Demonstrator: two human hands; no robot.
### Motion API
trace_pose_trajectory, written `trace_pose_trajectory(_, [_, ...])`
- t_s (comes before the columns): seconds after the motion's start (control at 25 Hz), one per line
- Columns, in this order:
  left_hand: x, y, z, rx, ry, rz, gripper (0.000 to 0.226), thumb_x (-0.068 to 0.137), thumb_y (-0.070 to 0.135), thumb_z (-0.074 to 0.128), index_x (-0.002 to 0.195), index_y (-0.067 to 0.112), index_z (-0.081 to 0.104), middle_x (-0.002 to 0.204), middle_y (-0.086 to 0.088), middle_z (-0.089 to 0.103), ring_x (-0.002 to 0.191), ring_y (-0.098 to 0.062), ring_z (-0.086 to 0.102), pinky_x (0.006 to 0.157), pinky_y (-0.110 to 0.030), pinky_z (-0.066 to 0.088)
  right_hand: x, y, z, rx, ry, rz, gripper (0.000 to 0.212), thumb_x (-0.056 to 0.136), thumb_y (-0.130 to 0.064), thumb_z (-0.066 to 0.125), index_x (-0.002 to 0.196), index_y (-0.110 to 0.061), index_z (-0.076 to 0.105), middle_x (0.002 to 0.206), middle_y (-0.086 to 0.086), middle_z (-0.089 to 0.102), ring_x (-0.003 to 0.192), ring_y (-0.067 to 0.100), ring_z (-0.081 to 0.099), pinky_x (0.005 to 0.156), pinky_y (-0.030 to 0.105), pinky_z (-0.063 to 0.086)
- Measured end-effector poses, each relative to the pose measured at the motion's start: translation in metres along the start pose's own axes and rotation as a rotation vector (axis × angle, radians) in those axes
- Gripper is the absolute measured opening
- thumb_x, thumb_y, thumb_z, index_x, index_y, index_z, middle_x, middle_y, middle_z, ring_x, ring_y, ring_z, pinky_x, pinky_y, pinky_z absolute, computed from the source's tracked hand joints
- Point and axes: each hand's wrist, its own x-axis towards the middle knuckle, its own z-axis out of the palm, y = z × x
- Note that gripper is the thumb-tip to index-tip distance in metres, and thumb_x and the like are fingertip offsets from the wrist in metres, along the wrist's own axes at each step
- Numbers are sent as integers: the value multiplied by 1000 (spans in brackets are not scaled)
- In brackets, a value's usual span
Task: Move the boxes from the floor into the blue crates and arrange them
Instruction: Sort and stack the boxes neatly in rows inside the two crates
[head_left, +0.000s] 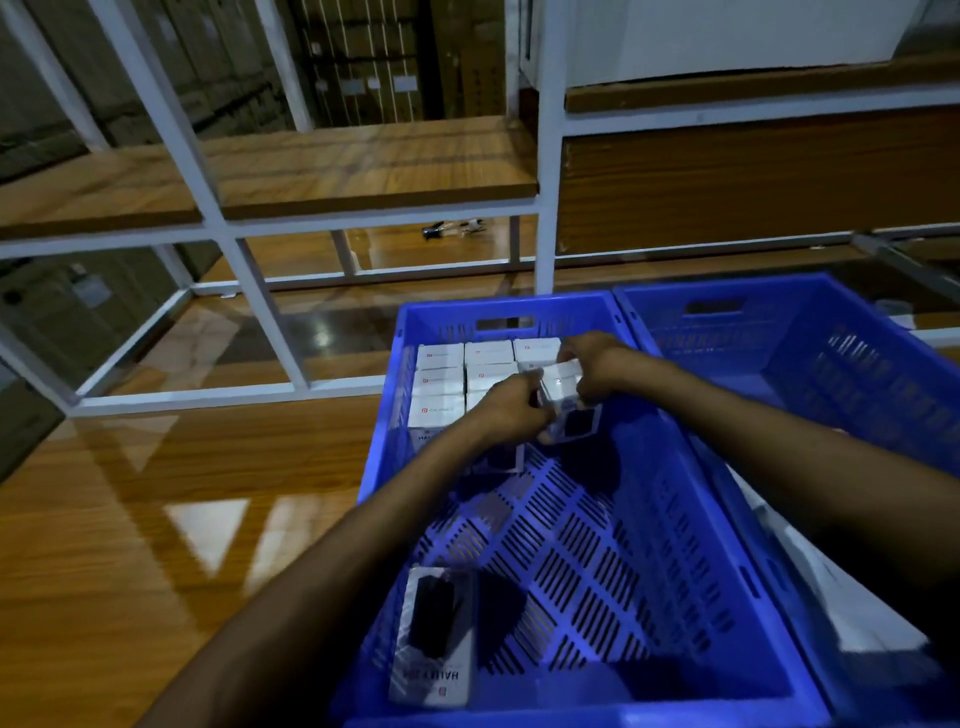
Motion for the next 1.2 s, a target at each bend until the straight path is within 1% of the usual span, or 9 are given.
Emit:
trace_pose_trajectory(0.2, [23, 0, 10, -140, 125, -95, 31, 95, 9, 62, 126, 13, 57, 93, -16, 77, 81, -27, 74, 80, -39, 60, 24, -3, 9, 68, 97, 70, 57, 77, -11, 81, 129, -18, 59, 137, 10, 56, 119, 26, 60, 91, 32, 51])
trace_pose_trajectory(0.32, [24, 0, 14, -137, 142, -106, 55, 96, 10, 63, 148, 11, 46, 108, -10, 74, 80, -20, 71, 68, -21, 53, 31, 0, 26, 105, 80, 132, 66, 79, -18, 82, 136, -9, 51, 139, 17, 53, 126, 31, 55, 97, 33, 49])
trace_pose_trajectory(0.52, [33, -2, 11, -2, 129, -109, 70, 96, 19, 64, 159, 17, 32, 151, -6, 52, 125, -25, 61, 85, -15, 41, 42, -1, 36, 284, 122, 289, 67, 84, -13, 73, 141, 3, 42, 143, 26, 46, 130, 40, 50, 104, 45, 45])
trace_pose_trajectory(0.64, [29, 2, 7, 23, 141, -122, 65, 98, 19, 61, 157, 16, 33, 142, -8, 60, 109, -25, 70, 70, -10, 39, 41, -7, 41, 312, 81, 394, 59, 83, -14, 80, 134, 0, 54, 136, 16, 59, 124, 29, 61, 95, 35, 54])
trace_pose_trajectory(0.76, [27, 0, 6, 71, 156, -143, 53, 99, 26, 61, 148, 16, 46, 107, -8, 74, 68, -10, 71, 57, -17, 45, 46, -12, 49, 369, 52, 403, 42, 87, -13, 76, 125, -3, 61, 130, 13, 65, 118, 26, 65, 83, 28, 53])
trace_pose_trajectory(0.84, [25, -4, 6, 124, 200, -153, 44, 96, 29, 63, 136, 14, 56, 96, -5, 75, 79, -12, 71, 66, -22, 51, 47, -16, 52, 411, 41, 378, 33, 88, -10, 73, 120, -4, 65, 124, 13, 68, 113, 27, 67, 74, 27, 49])
trace_pose_trajectory(0.96, [23, -7, 6, 278, 285, -77, 42, 91, 23, 64, 133, 14, 59, 128, -9, 65, 119, -29, 61, 95, -37, 51, 53, -16, 57, 483, 49, 343, 31, 84, -7, 72, 115, -4, 69, 117, 11, 71, 107, 27, 70, 72, 28, 51])
trace_pose_trajectory(1.08, [22, -6, 2, 376, 264, -91, 37, 94, 23, 62, 129, 12, 58, 132, -9, 60, 120, -32, 58, 93, -39, 49, 65, -10, 65, 635, 40, 343, 27, 77, 3, 69, 103, -1, 71, 107, 13, 75, 96, 28, 72, 79, 37, 61])
trace_pose_trajectory(1.2, [23, -7, -2, 482, 192, -172, 31, 98, 32, 58, 122, 13, 57, 128, -8, 60, 114, -32, 60, 83, -38, 47, 55, -14, 60, 647, 27, 350, 20, 79, 10, 65, 93, -4, 66, 96, 11, 71, 89, 27, 70, 67, 30, 54])
